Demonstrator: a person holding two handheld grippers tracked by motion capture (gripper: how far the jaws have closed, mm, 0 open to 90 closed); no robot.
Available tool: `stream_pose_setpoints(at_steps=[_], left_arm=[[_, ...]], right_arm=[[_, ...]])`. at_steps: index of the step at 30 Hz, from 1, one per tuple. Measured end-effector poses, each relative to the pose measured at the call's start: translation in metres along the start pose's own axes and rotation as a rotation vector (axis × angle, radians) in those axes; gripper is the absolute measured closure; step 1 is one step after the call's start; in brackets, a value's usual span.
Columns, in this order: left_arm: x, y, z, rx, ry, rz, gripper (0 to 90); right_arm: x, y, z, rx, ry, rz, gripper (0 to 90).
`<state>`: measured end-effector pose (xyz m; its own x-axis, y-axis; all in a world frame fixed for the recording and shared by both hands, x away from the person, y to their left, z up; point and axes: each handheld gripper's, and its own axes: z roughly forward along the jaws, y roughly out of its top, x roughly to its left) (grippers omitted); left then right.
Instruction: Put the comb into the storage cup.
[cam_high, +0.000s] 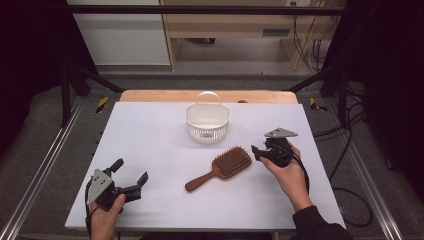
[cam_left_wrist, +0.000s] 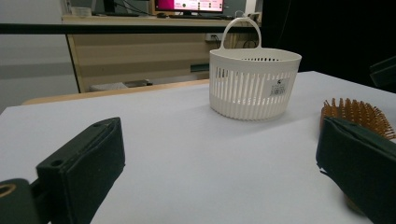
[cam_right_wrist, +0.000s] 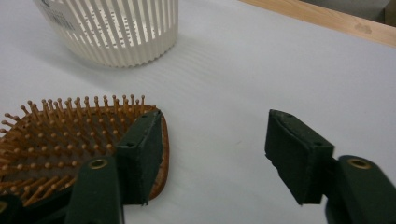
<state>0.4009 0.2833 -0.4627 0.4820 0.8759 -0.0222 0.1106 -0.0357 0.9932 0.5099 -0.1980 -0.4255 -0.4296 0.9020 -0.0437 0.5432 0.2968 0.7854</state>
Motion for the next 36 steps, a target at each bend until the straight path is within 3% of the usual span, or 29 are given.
stream_pose_setpoints(at_steps=[6,18,25,36], left_arm=[[0.001,0.000,0.000,0.003,0.003,-0.002,1.4],[-0.001,-0.001,0.001,0.011,-0.007,0.004,1.4],[-0.002,-0.001,0.003,0.019,-0.013,0.010,1.5],[-0.003,-0.001,0.003,0.025,-0.022,0.013,1.5]], right_arm=[[-0.002,0.012,0.003,-0.003,0.017,-0.025,55.7],[0.003,0.007,0.016,0.048,0.070,-0.058,83.9],[0.008,0.002,0.022,0.064,0.113,-0.055,90.0],[0.003,-0.003,0.038,0.092,0.115,-0.033,90.0]])
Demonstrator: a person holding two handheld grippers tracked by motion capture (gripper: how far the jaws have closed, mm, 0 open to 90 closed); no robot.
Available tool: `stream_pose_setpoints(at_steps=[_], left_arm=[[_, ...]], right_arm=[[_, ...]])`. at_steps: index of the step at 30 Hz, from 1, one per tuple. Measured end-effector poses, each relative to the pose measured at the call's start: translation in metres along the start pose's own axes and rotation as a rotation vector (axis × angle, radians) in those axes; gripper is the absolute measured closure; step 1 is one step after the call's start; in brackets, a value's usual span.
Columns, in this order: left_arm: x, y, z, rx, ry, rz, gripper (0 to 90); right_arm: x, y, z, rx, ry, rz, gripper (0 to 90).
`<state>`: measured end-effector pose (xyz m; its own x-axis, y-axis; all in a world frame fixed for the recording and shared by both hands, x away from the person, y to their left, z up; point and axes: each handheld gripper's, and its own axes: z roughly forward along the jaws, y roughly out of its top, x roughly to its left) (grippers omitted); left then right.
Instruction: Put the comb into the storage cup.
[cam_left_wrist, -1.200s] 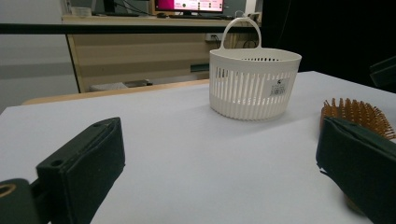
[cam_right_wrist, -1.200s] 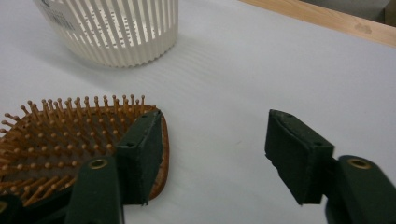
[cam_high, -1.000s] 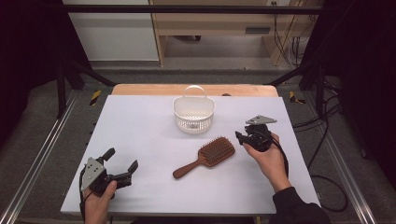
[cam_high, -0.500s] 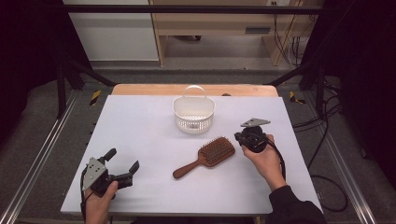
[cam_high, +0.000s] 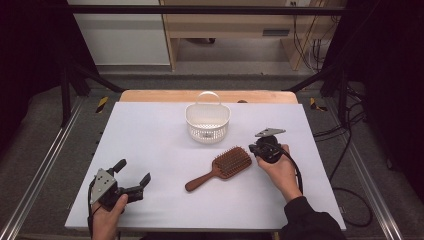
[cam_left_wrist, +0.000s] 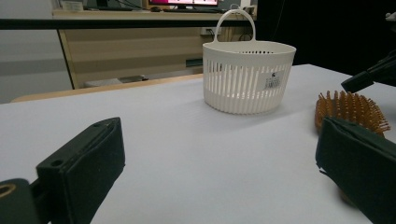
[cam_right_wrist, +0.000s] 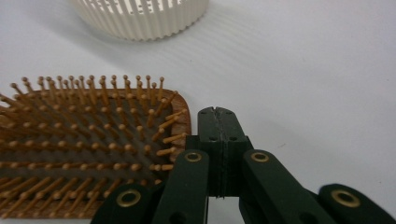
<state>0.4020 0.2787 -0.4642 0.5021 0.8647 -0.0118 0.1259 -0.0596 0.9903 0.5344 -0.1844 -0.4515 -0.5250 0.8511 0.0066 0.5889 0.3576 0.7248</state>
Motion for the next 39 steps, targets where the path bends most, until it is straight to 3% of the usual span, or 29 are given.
stream_pose_setpoints(at_steps=[8,26,34,39], left_arm=[[0.000,0.000,0.000,0.001,-0.003,0.000,1.5],[-0.001,0.000,0.001,0.007,-0.010,0.005,1.6],[-0.001,0.000,0.002,0.010,-0.011,0.006,1.6],[-0.001,0.000,0.002,0.011,-0.012,0.007,1.6]], right_arm=[[-0.003,-0.004,0.015,0.032,0.015,0.012,90.0],[0.010,-0.004,0.010,0.007,0.022,0.000,90.0],[0.033,-0.004,0.011,0.008,0.047,-0.031,90.0],[0.056,-0.002,0.014,0.005,0.075,-0.054,90.0]])
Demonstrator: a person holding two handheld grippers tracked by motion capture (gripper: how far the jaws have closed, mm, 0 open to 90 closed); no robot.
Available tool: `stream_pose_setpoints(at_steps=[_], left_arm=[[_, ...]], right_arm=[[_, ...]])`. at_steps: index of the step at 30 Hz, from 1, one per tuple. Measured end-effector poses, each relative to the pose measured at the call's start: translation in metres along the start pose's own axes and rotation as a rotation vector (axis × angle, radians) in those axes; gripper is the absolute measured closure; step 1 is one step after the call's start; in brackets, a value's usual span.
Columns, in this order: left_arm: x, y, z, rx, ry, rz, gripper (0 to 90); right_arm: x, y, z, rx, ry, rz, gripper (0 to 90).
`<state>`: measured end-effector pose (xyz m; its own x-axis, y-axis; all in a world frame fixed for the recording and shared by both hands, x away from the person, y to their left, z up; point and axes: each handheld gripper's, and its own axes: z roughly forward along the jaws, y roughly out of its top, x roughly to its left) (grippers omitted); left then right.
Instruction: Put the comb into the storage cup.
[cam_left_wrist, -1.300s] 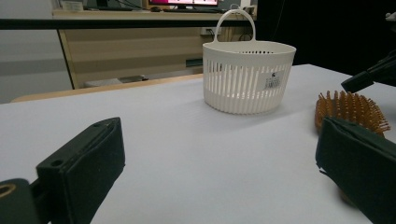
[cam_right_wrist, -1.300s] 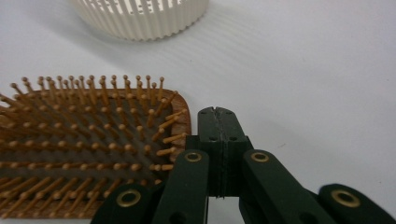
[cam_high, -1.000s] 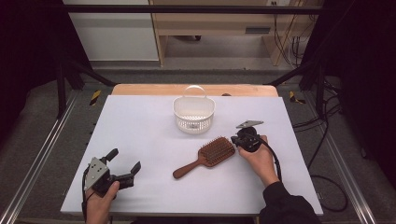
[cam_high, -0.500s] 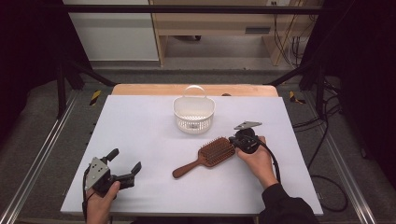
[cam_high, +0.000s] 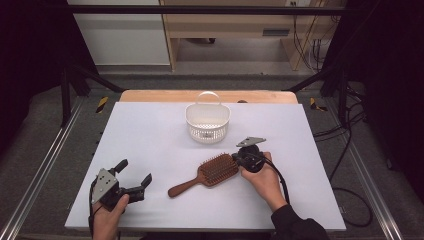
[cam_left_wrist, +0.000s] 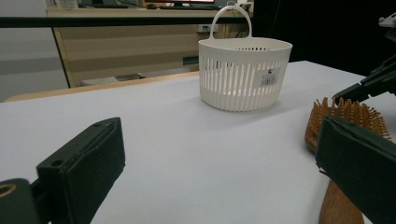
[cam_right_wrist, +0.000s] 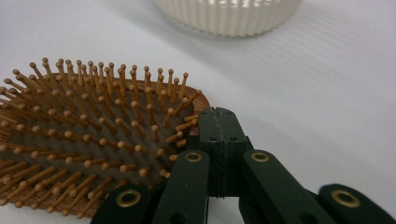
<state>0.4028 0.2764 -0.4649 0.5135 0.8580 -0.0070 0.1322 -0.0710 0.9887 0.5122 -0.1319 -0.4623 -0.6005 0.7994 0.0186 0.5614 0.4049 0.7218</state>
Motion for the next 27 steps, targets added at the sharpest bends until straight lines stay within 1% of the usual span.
stream_pose_setpoints(at_steps=[1,3,4,5,6,7,8,14,16,18,19,21,22,24,27], left_arm=[[0.000,0.000,0.000,0.000,0.000,0.000,1.6],[0.000,0.000,0.000,0.000,0.000,0.000,1.6],[0.000,0.000,0.000,0.000,0.000,0.000,1.6],[0.000,0.000,0.000,0.000,-0.001,0.000,1.6],[0.000,0.000,0.000,0.001,-0.001,0.000,1.6],[0.000,0.000,0.000,0.001,-0.001,0.000,1.7],[0.000,0.000,0.000,0.001,-0.001,0.000,1.7],[0.000,0.000,0.000,0.002,0.000,-0.001,1.7],[0.000,0.000,0.000,0.003,0.000,-0.001,1.7],[0.000,0.000,0.000,0.003,-0.001,0.000,1.7],[0.000,0.000,0.000,0.003,-0.001,0.000,1.7],[0.000,0.000,0.000,0.003,0.000,0.000,1.7],[0.000,0.000,0.000,0.003,0.000,0.000,1.7],[0.001,0.000,0.000,0.005,0.001,0.000,1.7],[0.001,0.000,0.000,0.006,0.001,0.000,1.7]], right_arm=[[0.000,0.000,0.000,0.000,0.000,0.000,90.0],[0.007,0.001,0.002,0.001,0.009,-0.009,90.0],[0.013,0.003,0.003,0.000,0.018,-0.017,90.0],[0.016,0.004,0.004,0.002,0.022,-0.019,90.0],[0.016,0.004,0.004,0.002,0.022,-0.019,90.0],[0.022,0.005,0.006,0.002,0.031,-0.027,90.0],[0.022,0.005,0.006,0.002,0.031,-0.027,90.0],[0.035,0.007,0.008,0.006,0.049,-0.041,90.0],[0.043,0.007,0.008,0.007,0.061,-0.044,90.0],[0.045,0.007,0.008,0.007,0.065,-0.049,90.0],[0.050,0.007,0.009,0.008,0.076,-0.053,90.0],[0.052,0.007,0.009,0.006,0.079,-0.054,90.0],[0.056,0.007,0.010,0.004,0.084,-0.056,90.0],[0.060,0.007,0.011,0.004,0.078,-0.070,90.0],[0.064,0.006,0.012,-0.001,0.075,-0.070,90.0]])
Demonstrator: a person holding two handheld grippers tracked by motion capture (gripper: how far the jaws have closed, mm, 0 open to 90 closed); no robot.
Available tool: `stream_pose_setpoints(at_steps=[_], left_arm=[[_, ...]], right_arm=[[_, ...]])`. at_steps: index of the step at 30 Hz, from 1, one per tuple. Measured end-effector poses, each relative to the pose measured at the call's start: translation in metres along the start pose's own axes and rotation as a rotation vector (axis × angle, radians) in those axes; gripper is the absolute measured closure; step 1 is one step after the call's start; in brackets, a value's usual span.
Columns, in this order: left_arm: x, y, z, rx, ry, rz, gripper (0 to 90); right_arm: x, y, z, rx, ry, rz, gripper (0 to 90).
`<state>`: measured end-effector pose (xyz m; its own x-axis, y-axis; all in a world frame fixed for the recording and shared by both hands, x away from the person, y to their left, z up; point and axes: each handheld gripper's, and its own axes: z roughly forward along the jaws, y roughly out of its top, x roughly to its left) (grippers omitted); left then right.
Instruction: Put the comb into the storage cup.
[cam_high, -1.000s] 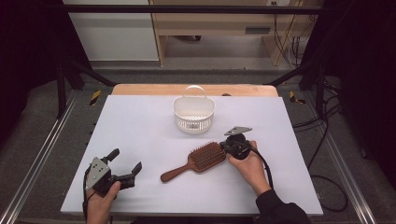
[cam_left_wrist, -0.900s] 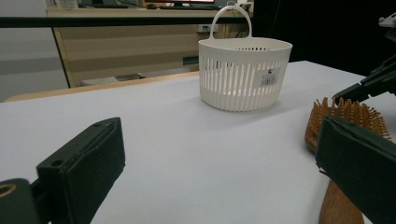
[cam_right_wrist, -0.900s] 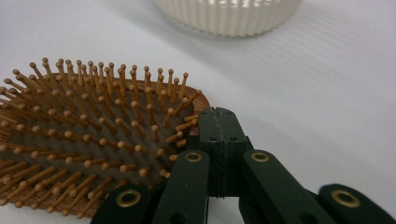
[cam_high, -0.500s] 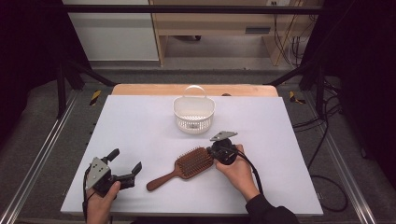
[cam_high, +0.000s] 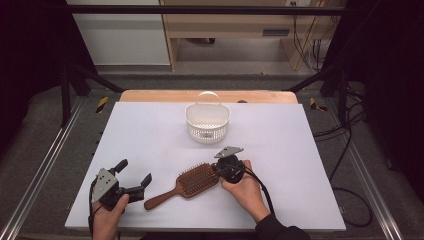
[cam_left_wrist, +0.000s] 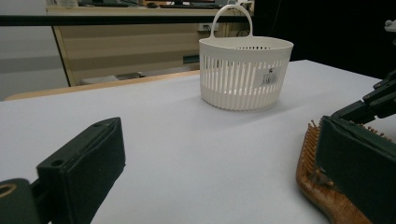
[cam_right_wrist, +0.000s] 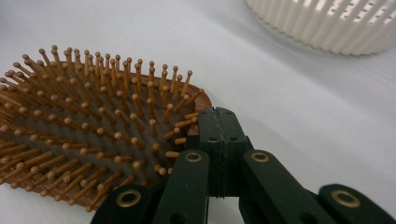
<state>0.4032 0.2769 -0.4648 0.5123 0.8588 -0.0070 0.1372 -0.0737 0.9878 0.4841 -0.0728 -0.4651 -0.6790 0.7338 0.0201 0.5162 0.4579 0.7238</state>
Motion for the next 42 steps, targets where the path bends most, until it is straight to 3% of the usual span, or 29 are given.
stream_pose_setpoints(at_steps=[6,13,18,22,24,25,27,29,30,32,33,34,36,37,38,39,40,42], left_arm=[[0.000,0.000,0.000,0.000,-0.001,0.000,1.7],[0.000,0.000,0.000,0.001,0.001,-0.004,1.8],[0.002,-0.001,0.001,0.005,-0.001,-0.014,1.8],[0.002,-0.001,0.002,0.013,-0.002,-0.010,1.8],[0.000,-0.001,0.002,0.019,-0.002,0.004,1.8],[-0.001,0.000,0.001,0.027,0.002,0.014,1.8],[-0.002,0.000,0.000,0.029,0.005,0.017,1.8],[-0.003,0.001,-0.001,0.035,0.012,0.027,1.8],[-0.004,0.001,-0.001,0.041,0.014,0.035,1.7],[-0.006,0.001,-0.002,0.058,0.012,0.045,1.8],[-0.007,0.001,-0.002,0.071,0.006,0.042,1.8],[-0.009,0.002,-0.002,0.092,0.005,0.035,1.8],[-0.013,0.003,-0.002,0.109,-0.012,0.003,2.2],[-0.016,0.004,-0.002,0.120,-0.020,0.001,2.2],[-0.020,0.006,-0.002,0.134,-0.016,0.008,2.5],[-0.027,0.010,-0.002,0.174,-0.019,0.044,2.6],[-0.027,0.010,-0.002,0.174,-0.019,0.044,2.6],[-0.035,0.013,-0.002,0.250,-0.014,0.070,2.6]], right_arm=[[0.008,0.001,0.002,-0.012,0.014,-0.002,90.0],[0.000,-0.006,-0.004,-0.055,-0.007,0.013,90.0],[-0.015,-0.022,-0.023,-0.123,-0.041,0.069,90.0],[-0.029,-0.043,-0.053,-0.197,-0.095,0.087,89.9],[-0.033,-0.047,-0.059,-0.210,-0.106,0.094,87.7],[-0.041,-0.057,-0.069,-0.230,-0.140,0.097,83.0],[-0.045,-0.061,-0.074,-0.241,-0.149,0.103,81.2],[-0.052,-0.070,-0.083,-0.255,-0.174,0.101,74.2],[-0.058,-0.076,-0.091,-0.275,-0.194,0.092,65.7],[-0.061,-0.079,-0.096,-0.295,-0.203,0.092,62.2],[-0.066,-0.085,-0.105,-0.346,-0.202,0.115,50.2],[-0.066,-0.085,-0.105,-0.346,-0.202,0.115,50.2],[-0.071,-0.090,-0.114,-0.410,-0.209,0.157,34.0],[-0.071,-0.090,-0.114,-0.410,-0.209,0.157,34.0],[-0.073,-0.093,-0.117,-0.436,-0.235,0.148,28.4],[-0.074,-0.094,-0.118,-0.446,-0.246,0.143,24.1],[-0.074,-0.094,-0.118,-0.446,-0.246,0.143,24.1],[-0.074,-0.094,-0.117,-0.452,-0.264,0.139,17.8]])
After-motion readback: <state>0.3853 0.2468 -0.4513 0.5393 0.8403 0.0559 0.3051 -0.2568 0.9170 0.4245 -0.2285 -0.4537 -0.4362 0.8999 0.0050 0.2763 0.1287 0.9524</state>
